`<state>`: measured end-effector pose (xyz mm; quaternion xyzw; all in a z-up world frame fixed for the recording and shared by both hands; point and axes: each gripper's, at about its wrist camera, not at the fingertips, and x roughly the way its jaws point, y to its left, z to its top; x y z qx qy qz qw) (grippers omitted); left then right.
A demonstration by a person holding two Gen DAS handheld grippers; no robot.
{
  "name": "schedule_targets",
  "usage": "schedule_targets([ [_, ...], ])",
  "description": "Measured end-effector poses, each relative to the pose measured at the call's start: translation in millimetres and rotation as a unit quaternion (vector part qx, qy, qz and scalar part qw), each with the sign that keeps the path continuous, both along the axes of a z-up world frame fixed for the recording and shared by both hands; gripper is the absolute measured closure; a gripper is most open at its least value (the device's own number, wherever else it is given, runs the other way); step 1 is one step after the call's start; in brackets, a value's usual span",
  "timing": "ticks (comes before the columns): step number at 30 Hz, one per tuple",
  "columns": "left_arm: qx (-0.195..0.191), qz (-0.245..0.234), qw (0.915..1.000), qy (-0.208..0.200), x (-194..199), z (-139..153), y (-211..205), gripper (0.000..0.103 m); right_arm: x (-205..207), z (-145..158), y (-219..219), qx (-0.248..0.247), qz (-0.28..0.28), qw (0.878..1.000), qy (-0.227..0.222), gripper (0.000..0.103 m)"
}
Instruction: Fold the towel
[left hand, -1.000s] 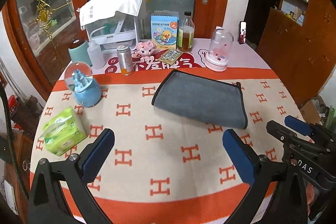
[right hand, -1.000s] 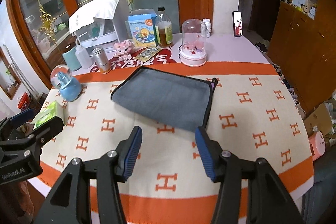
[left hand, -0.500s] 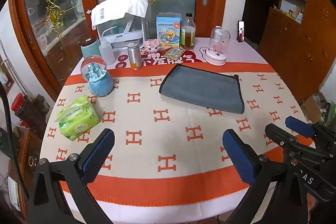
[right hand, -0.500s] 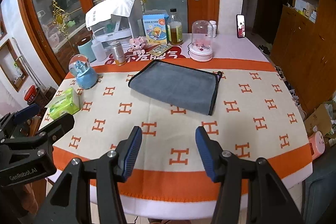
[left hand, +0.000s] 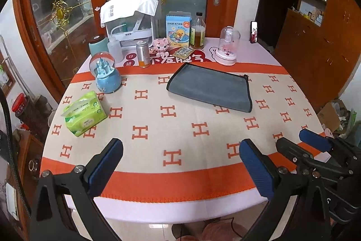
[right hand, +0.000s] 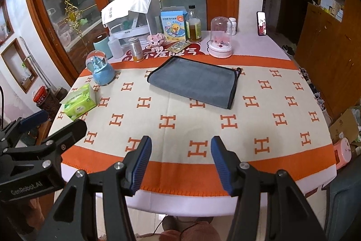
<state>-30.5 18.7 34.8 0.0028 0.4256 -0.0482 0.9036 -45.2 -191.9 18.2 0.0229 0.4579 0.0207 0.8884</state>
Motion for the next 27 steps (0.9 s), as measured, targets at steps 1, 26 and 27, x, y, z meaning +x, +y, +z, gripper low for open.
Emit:
schedule_targets([
  [1,0.001,0.0,1.0,0.0,-1,0,-2,0.001,-2,1,0,0.0,0.001,1.0,0.0,0.046],
  [26,0.004,0.047,0.9989,0.01,-1,-6,-10,0.001,8,1,-14,-0.01,0.002,1.0,0.01,0.043],
  [27,0.004,0.047,0.9988,0.011,0,-6,-10,0.001,9,0,-14,-0.011,0.002,1.0,0.012,0.043],
])
